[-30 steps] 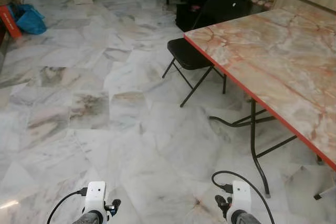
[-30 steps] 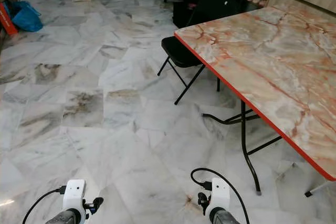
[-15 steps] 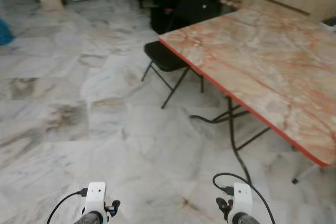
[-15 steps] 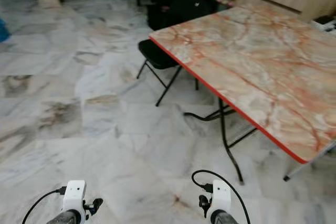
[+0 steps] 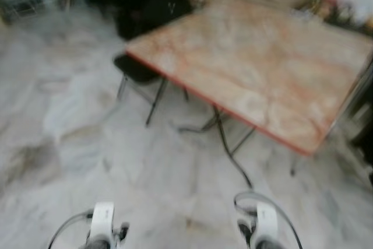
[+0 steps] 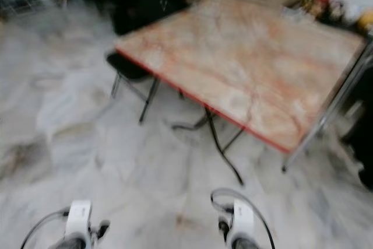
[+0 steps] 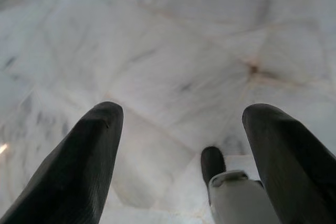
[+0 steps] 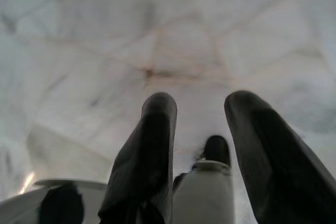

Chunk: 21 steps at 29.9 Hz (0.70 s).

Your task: Hang hanger

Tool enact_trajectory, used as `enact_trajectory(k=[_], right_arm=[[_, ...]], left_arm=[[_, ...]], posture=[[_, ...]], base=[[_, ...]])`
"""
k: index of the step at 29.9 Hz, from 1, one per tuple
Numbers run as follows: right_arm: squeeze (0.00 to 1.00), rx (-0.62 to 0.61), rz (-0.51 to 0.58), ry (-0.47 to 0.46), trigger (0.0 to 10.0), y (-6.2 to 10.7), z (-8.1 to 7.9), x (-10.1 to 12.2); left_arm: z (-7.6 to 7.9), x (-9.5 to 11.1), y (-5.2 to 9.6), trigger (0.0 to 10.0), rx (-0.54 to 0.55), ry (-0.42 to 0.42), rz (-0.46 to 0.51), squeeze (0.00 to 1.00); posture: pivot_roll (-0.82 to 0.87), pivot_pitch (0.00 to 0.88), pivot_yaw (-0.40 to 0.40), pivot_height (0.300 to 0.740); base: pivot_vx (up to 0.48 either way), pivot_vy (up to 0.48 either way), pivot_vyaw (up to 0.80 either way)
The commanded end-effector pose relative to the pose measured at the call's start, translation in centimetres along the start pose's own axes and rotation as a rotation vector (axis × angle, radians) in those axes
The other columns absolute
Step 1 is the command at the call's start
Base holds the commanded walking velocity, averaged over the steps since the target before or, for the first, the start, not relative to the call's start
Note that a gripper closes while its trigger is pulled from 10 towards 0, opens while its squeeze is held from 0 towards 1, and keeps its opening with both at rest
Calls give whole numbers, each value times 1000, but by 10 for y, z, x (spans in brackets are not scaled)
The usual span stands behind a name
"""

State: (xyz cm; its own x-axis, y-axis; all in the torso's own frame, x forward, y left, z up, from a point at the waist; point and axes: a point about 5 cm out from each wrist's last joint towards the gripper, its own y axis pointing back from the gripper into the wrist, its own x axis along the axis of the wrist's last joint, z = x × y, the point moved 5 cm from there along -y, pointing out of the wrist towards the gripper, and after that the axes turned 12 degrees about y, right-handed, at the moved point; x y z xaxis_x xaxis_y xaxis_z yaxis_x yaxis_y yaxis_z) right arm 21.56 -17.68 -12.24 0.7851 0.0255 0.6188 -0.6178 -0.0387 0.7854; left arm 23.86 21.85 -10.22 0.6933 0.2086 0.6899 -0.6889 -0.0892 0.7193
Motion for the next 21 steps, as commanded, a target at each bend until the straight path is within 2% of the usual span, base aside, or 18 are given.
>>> enact_trajectory(k=[1, 6, 11, 21], right_arm=[[0, -19, 4, -12, 10000, 0, 5, 1], [0, -22, 7, -15, 10000, 0, 6, 1], [0, -27, 8, -10, 10000, 1, 8, 2], [0, -31, 4, -13, 10000, 1, 10, 2]], left_arm=[[3, -4, 0, 10000, -9, -8, -13, 0], [3, -3, 0, 10000, -10, -14, -9, 0], [4, -4, 0, 10000, -13, -17, -16, 0], [7, -6, 0, 10000, -14, -14, -15, 0]], posture=[[-51, 0, 17, 740], [-50, 0, 17, 740], [-60, 0, 18, 740], [-66, 6, 19, 740]], base=[[0, 0, -706], [0, -330, -706], [0, 0, -708], [0, -277, -706]])
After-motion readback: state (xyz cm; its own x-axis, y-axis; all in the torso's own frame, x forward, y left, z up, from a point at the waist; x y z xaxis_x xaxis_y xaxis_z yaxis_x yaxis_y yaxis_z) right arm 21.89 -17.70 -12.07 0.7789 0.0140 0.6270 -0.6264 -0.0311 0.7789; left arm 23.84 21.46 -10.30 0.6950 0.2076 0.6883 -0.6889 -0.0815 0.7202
